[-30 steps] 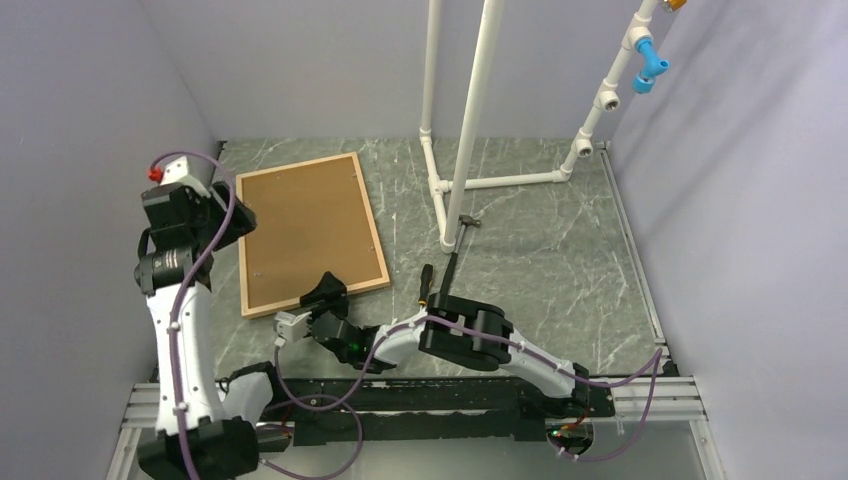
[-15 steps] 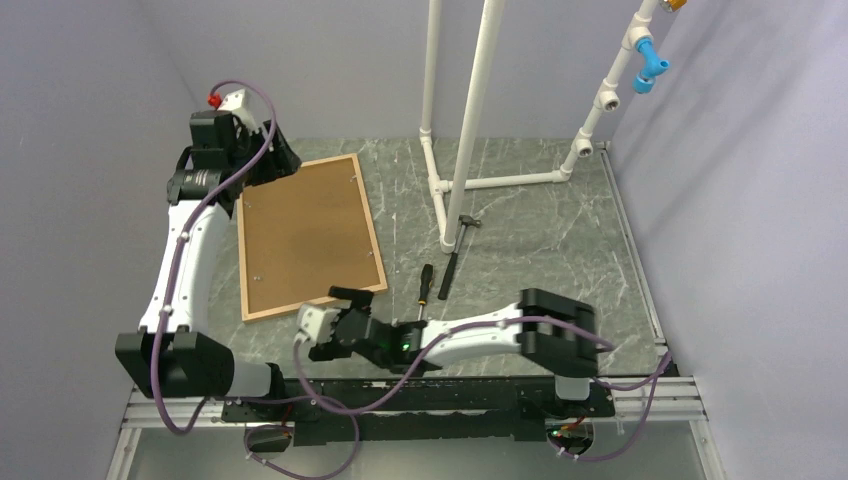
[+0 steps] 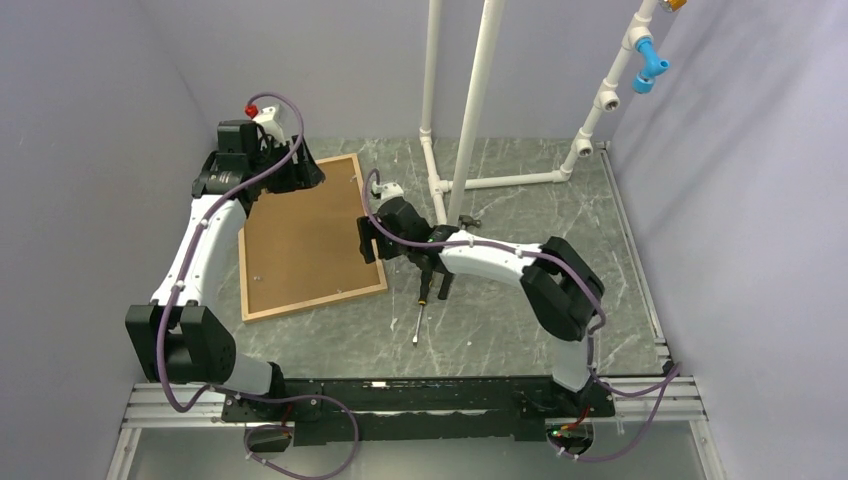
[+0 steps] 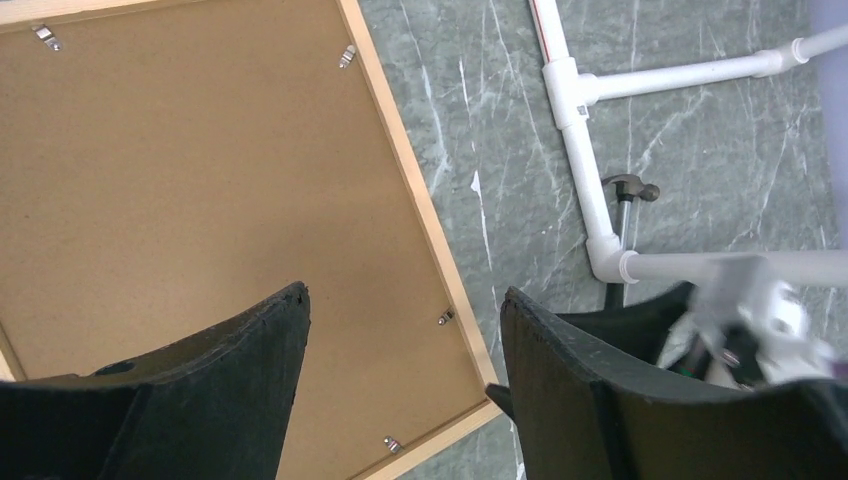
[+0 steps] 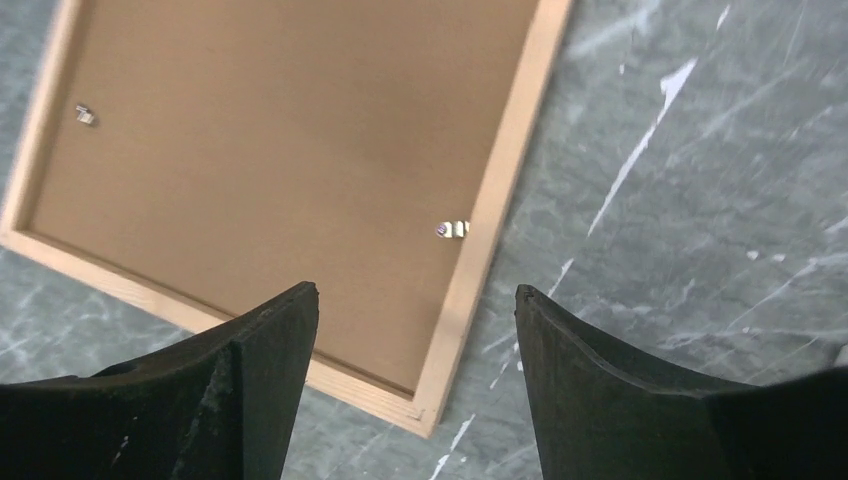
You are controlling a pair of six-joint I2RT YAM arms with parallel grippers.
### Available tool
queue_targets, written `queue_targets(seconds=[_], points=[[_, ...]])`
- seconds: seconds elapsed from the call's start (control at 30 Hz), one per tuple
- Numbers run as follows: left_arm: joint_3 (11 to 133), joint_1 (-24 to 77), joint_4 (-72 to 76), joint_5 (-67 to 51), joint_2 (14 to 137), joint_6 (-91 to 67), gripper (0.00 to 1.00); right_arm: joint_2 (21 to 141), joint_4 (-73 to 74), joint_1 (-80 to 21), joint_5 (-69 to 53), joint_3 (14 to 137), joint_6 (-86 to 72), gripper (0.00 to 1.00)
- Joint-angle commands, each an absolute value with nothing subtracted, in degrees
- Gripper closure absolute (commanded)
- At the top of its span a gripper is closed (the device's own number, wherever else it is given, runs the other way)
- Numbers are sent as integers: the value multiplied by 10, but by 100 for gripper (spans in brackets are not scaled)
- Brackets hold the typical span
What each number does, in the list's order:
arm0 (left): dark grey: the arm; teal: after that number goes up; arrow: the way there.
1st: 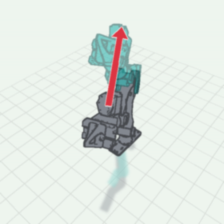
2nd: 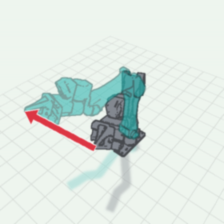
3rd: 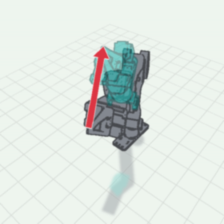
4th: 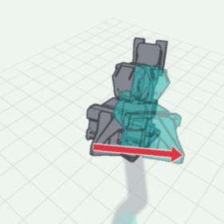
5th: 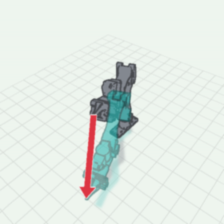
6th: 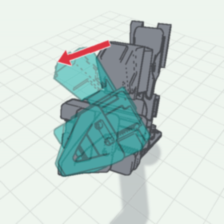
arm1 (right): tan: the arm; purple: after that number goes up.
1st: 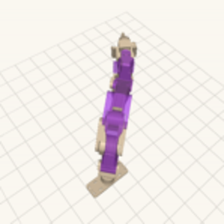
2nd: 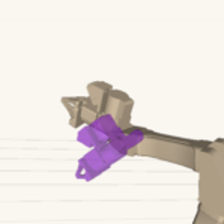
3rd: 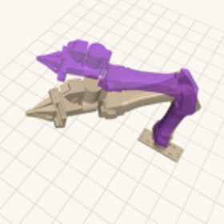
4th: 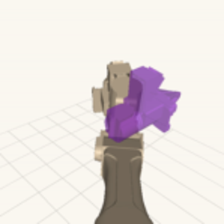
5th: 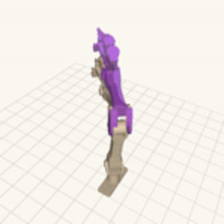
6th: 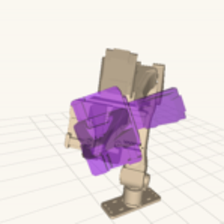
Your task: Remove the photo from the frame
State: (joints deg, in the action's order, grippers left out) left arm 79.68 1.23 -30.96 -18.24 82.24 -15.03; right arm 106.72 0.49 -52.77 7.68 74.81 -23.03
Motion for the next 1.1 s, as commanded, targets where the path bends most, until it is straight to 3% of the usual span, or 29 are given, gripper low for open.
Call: queue_targets(seconds=[0.0, 0.13, 0.5, 0.63, 0.77, 0.97, 1.07], points=[[805, 11, -283, -209, 794, -129, 28, 1100, 72, -513, 54, 789, -281, 27], [797, 6, -269, -235, 798, -138, 28, 1110, 67, -500, 40, 762, -281, 35], [795, 2, -264, -257, 816, -144, 28, 1154, 40, -498, 8, 765, -280, 37], [795, 2, -260, -265, 820, -148, 29, 1165, 49, -503, 51, 770, -281, 49], [795, 2, -260, -267, 821, -148, 29, 1169, 49, -514, 73, 763, -285, 54], [793, 2, -257, -275, 825, -152, 29, 1151, 64, -550, 109, 739, -323, 77], [789, 2, -252, -279, 824, -155, 29, 1124, 37, -565, 121, 692, -360, 82]])
